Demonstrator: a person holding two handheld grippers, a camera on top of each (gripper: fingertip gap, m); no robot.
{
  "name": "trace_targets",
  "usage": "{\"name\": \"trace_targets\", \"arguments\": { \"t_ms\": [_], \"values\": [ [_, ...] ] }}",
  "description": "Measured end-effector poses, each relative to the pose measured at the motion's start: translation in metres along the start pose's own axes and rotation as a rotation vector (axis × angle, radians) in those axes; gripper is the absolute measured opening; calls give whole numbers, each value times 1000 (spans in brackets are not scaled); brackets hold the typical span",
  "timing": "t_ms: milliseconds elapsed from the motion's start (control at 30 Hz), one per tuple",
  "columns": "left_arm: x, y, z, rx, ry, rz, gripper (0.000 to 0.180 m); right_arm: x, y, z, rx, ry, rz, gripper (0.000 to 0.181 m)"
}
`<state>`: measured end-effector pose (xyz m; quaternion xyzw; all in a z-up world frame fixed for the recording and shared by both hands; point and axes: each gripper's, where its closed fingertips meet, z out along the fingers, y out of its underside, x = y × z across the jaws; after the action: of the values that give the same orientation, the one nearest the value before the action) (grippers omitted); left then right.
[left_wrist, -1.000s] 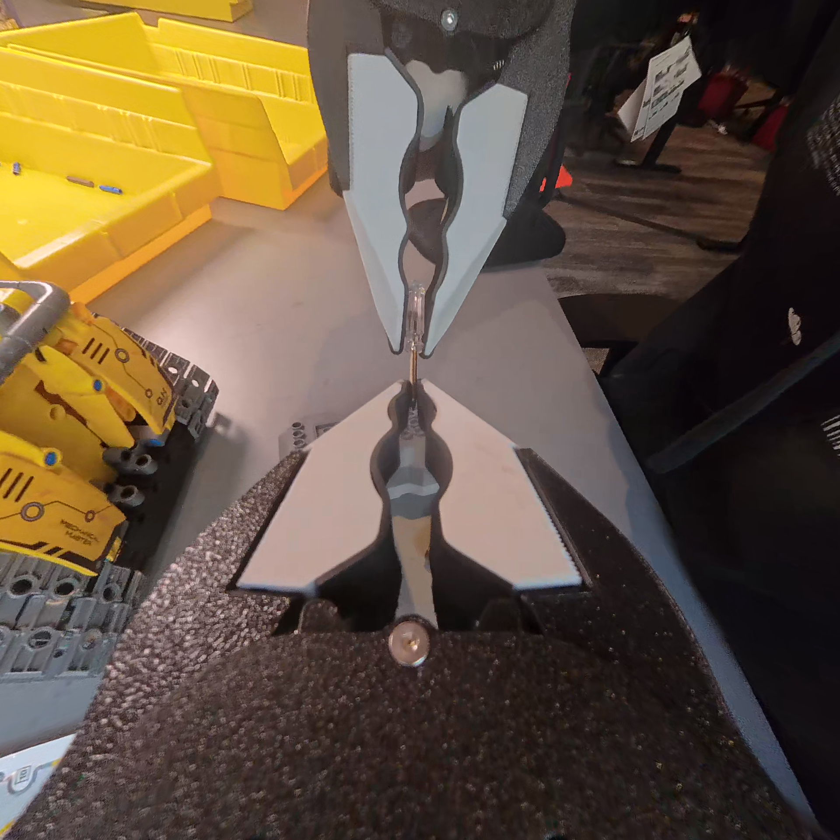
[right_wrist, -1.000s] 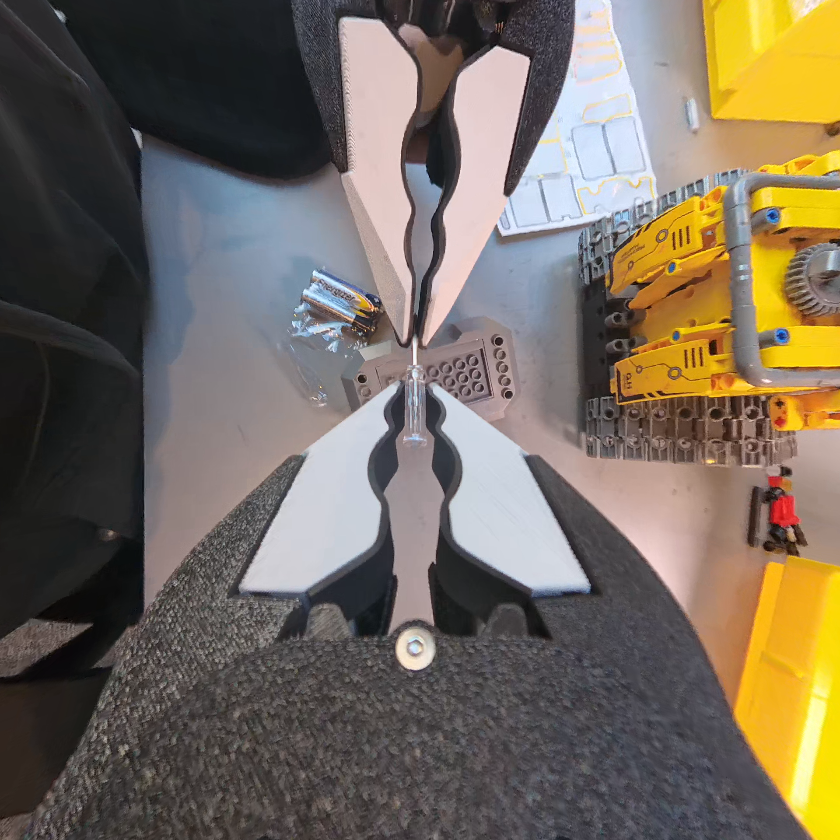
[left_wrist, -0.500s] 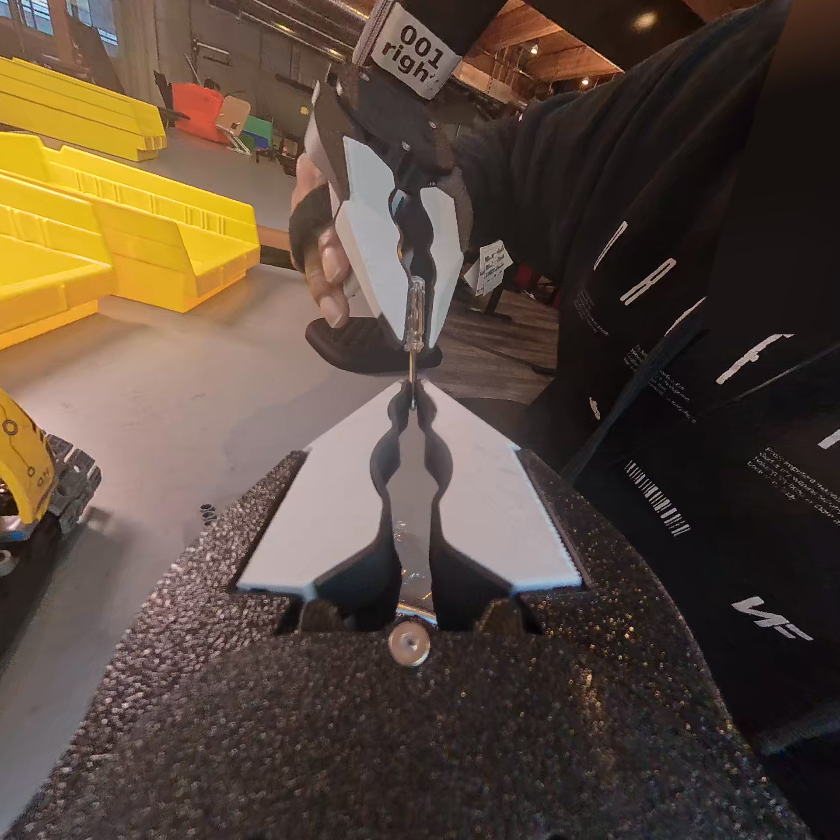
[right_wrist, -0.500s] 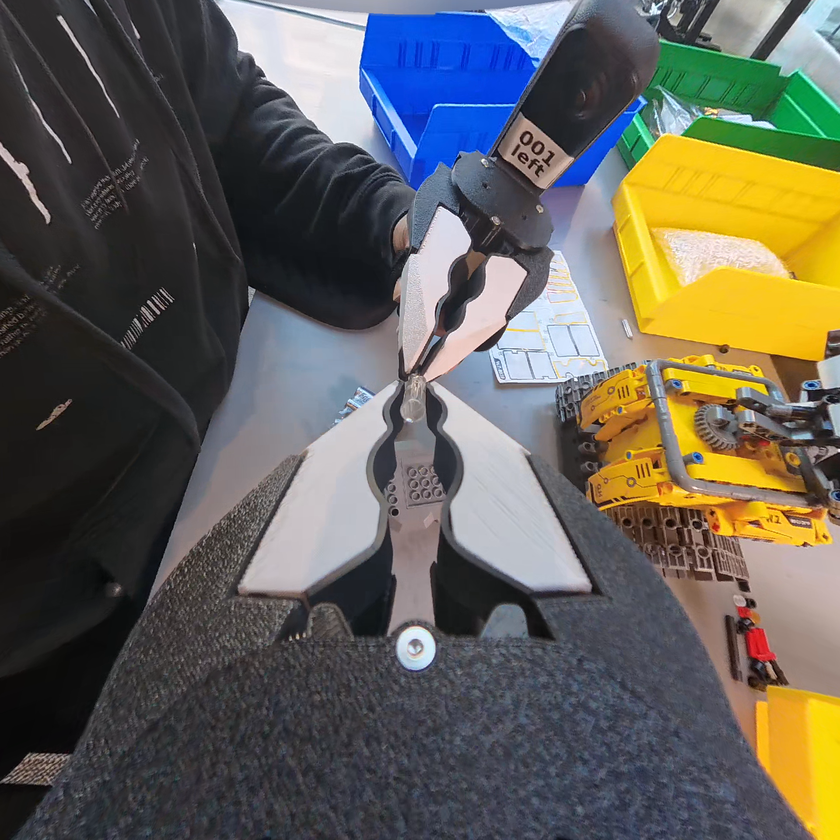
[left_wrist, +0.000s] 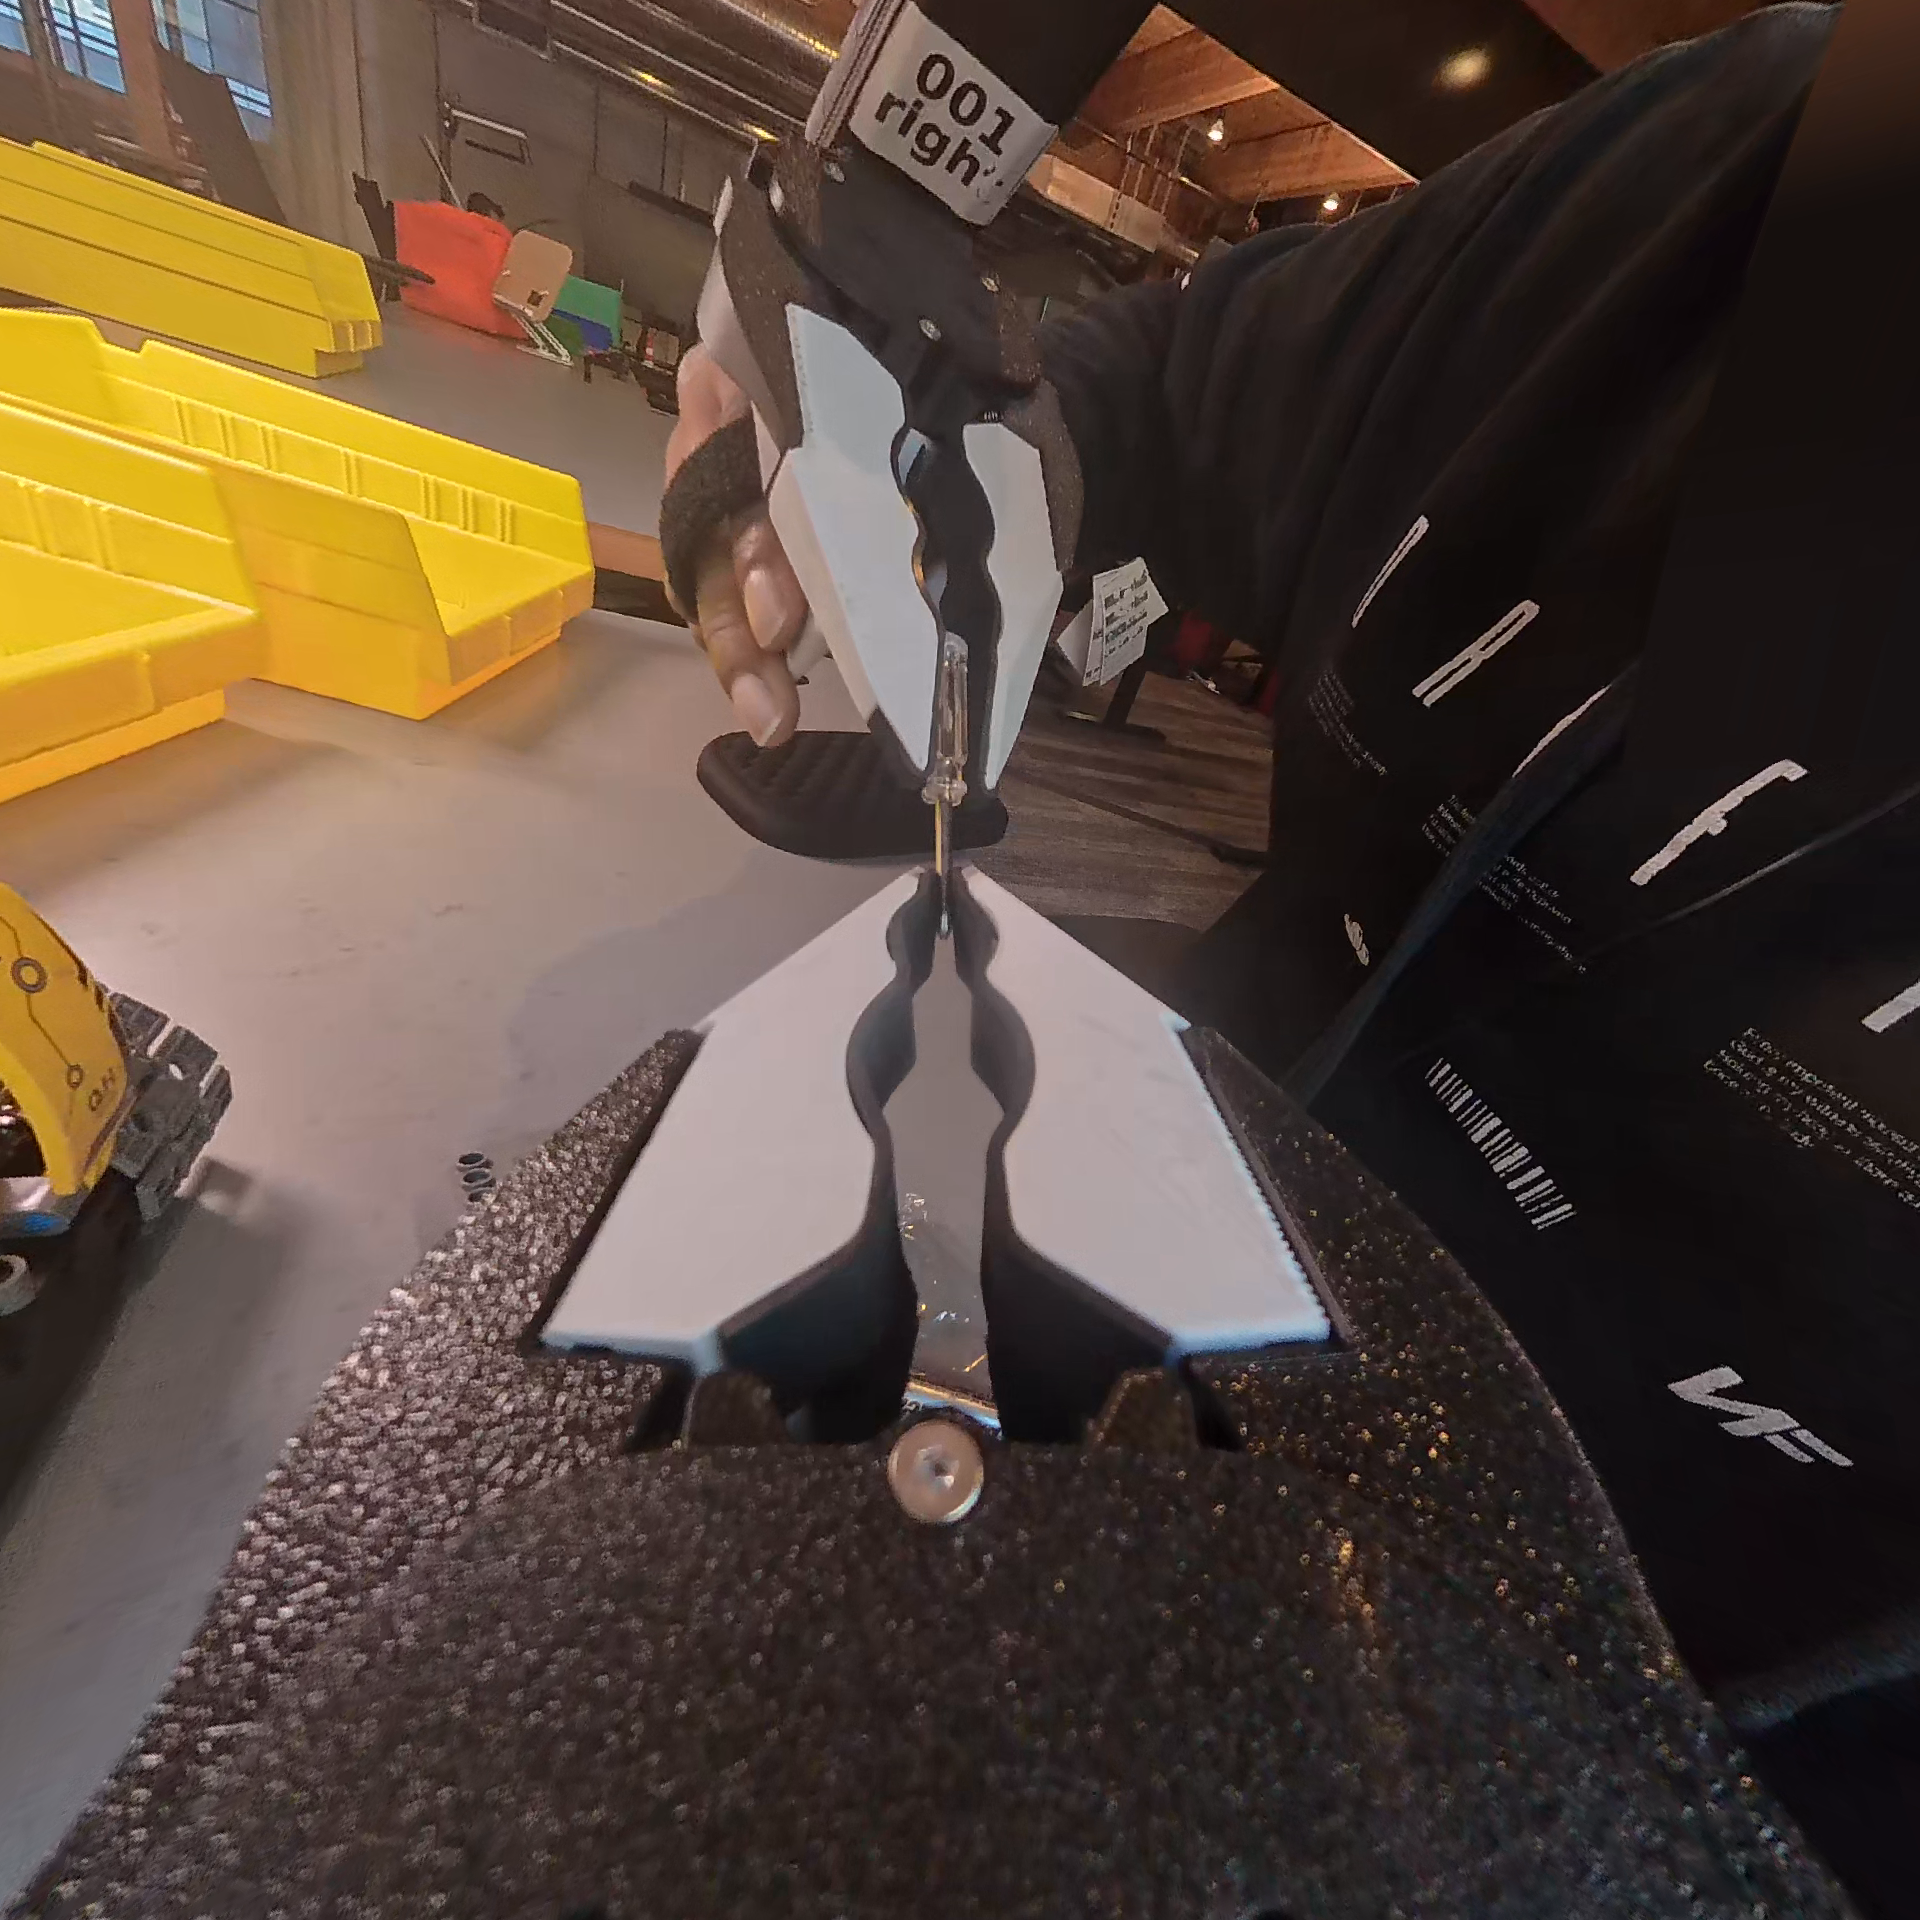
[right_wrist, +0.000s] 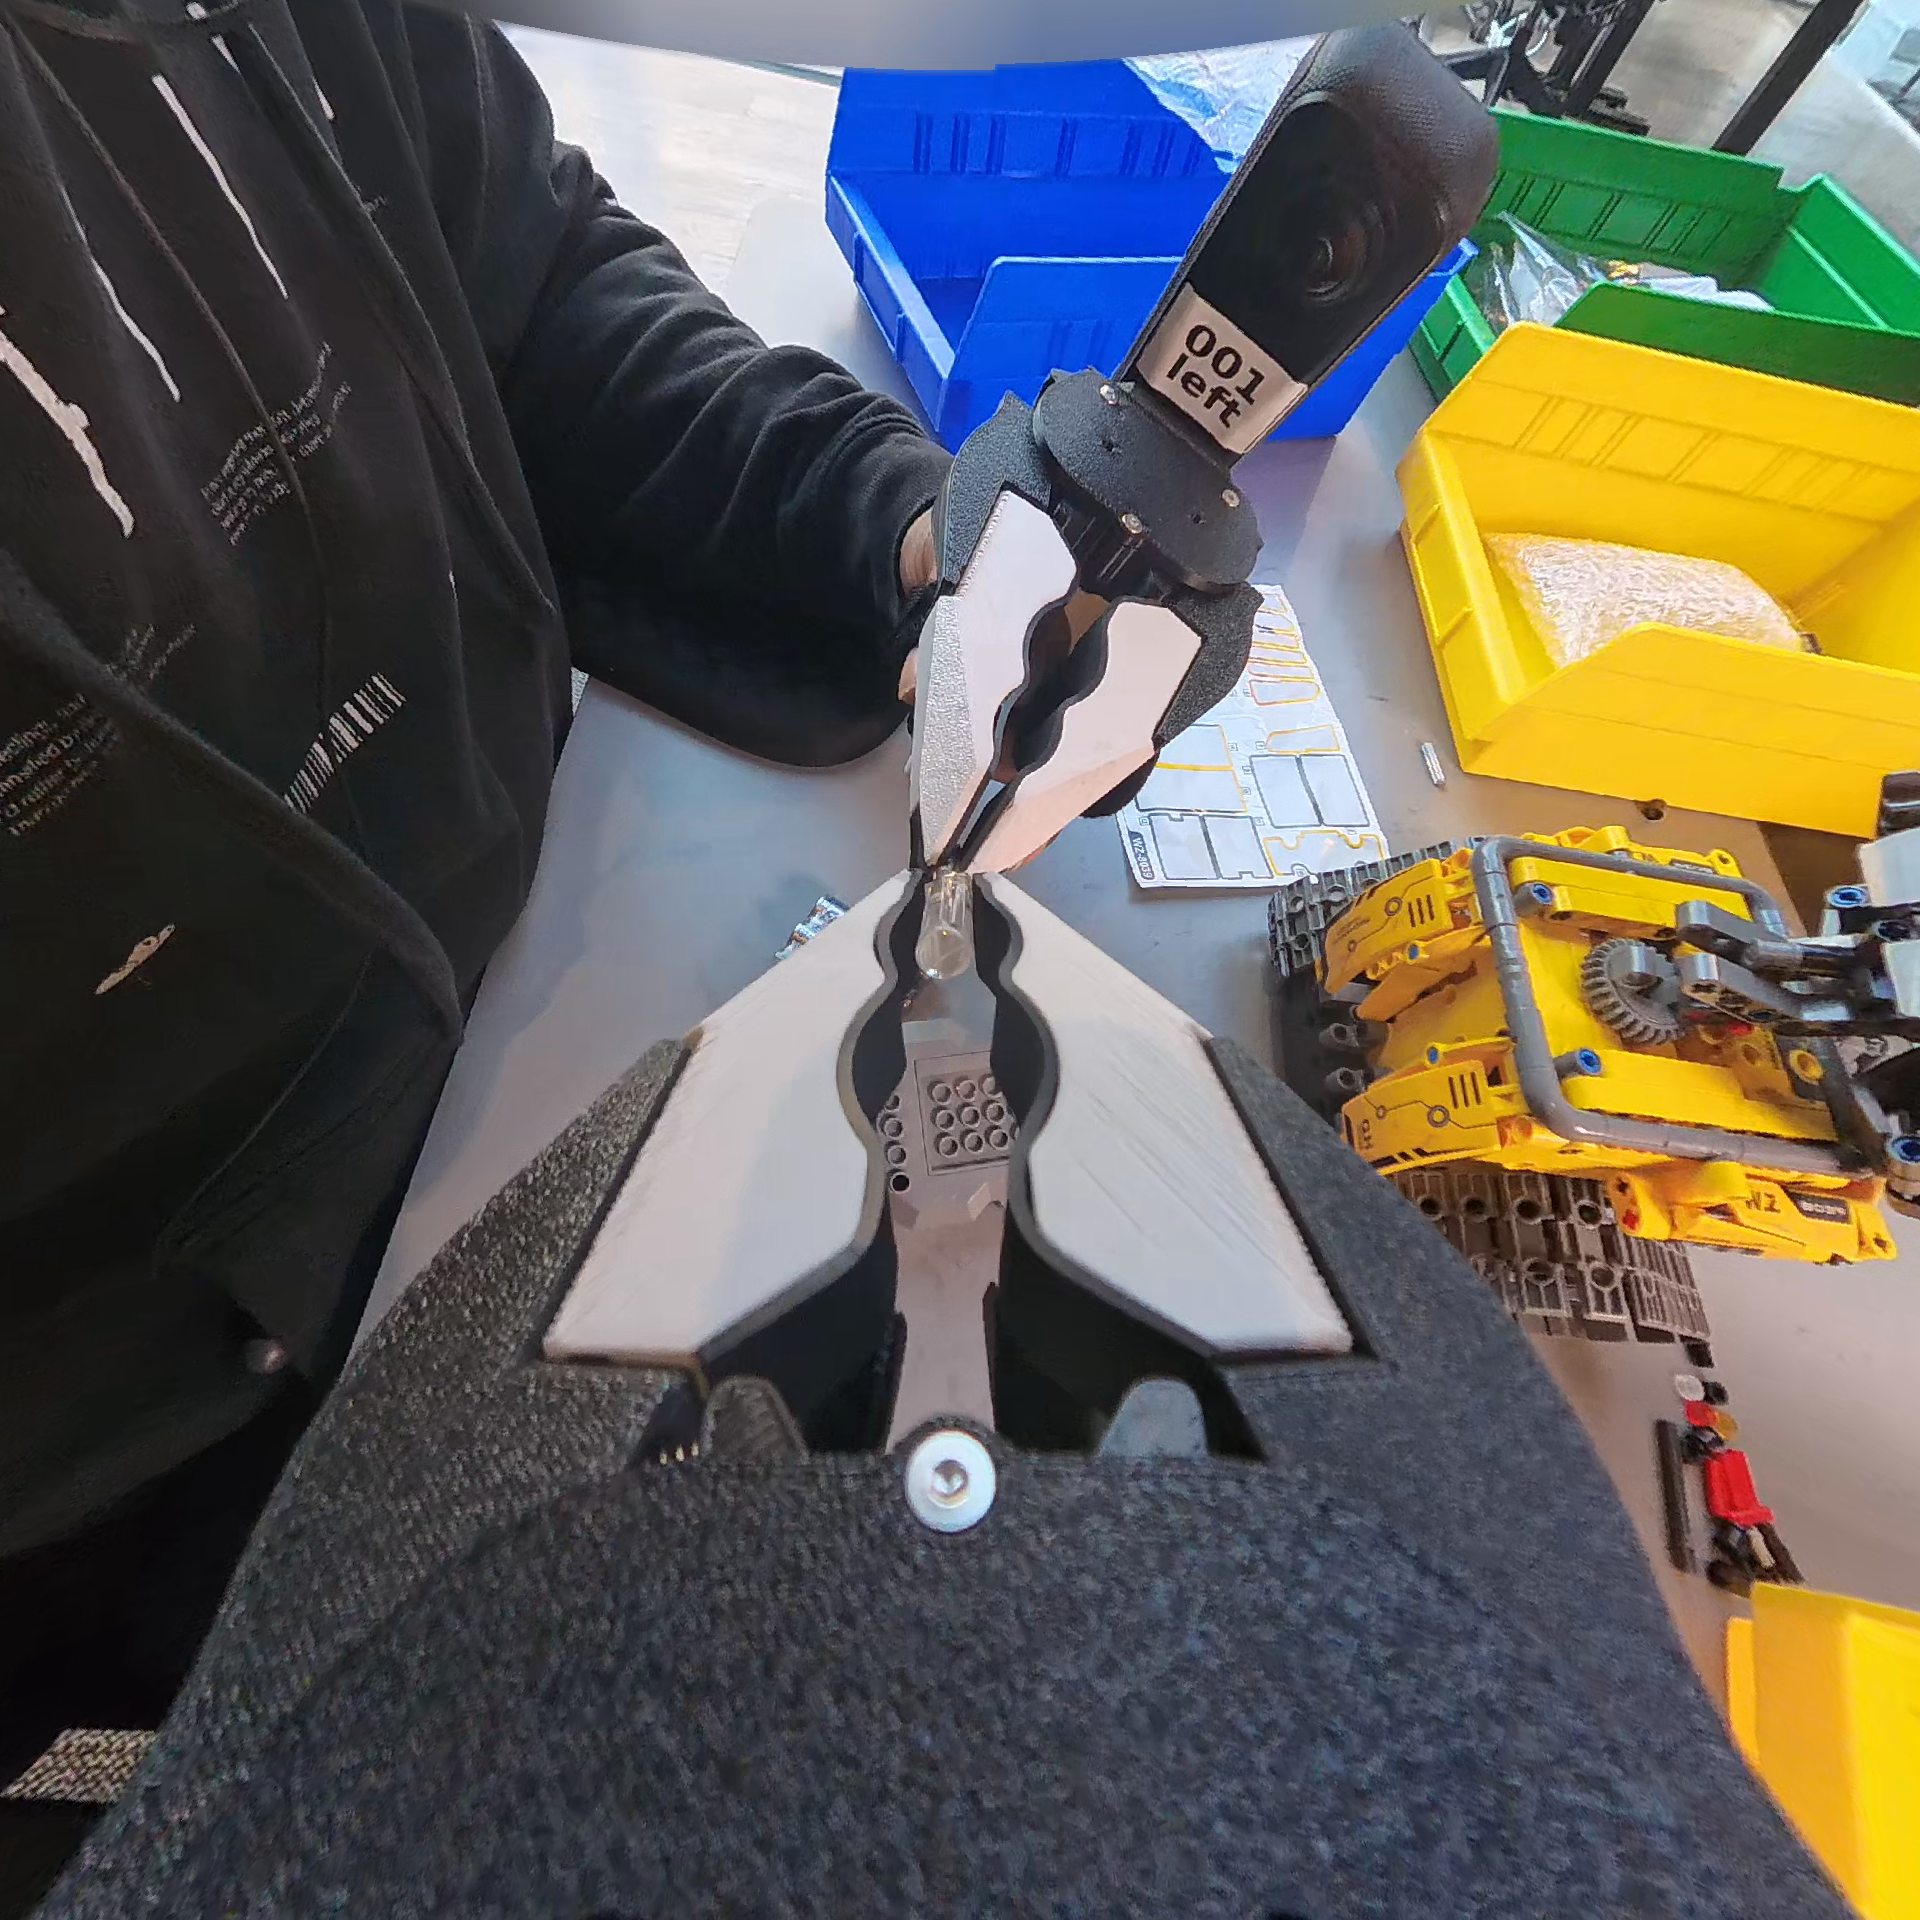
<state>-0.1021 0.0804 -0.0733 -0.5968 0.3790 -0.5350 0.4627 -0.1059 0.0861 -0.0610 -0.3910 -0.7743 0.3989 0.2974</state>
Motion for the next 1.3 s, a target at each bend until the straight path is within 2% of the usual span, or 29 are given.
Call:
{"name": "trace_targets", "arguments": {
  "t_ms": [167,267,367,467,533,667,833,1300],
  "values": [
    [-9,4,-1,-29,-52,-18,4,5,6,0,-43,4,10,8],
    [-34,16,-10,-124,-205,-5,41,19,30,-4,-166,10,6,8],
    [-57,39,-18,-265,-355,13,85,28,62,-3,-319,-18,-21,8],
    [-68,67,-15,-404,-425,15,113,29,85,5,-404,-78,-33,8],
    [-71,81,-10,-468,-439,13,125,30,94,8,-433,-108,-39,8],
    [-73,94,-3,-520,-447,16,127,27,98,11,-441,-161,-35,8],
    [-73,100,-2,-543,-434,31,113,26,100,13,-440,-175,-33,8],
    [-73,100,-2,-540,-428,30,112,26,103,14,-455,-187,-64,8]
  ]
}}
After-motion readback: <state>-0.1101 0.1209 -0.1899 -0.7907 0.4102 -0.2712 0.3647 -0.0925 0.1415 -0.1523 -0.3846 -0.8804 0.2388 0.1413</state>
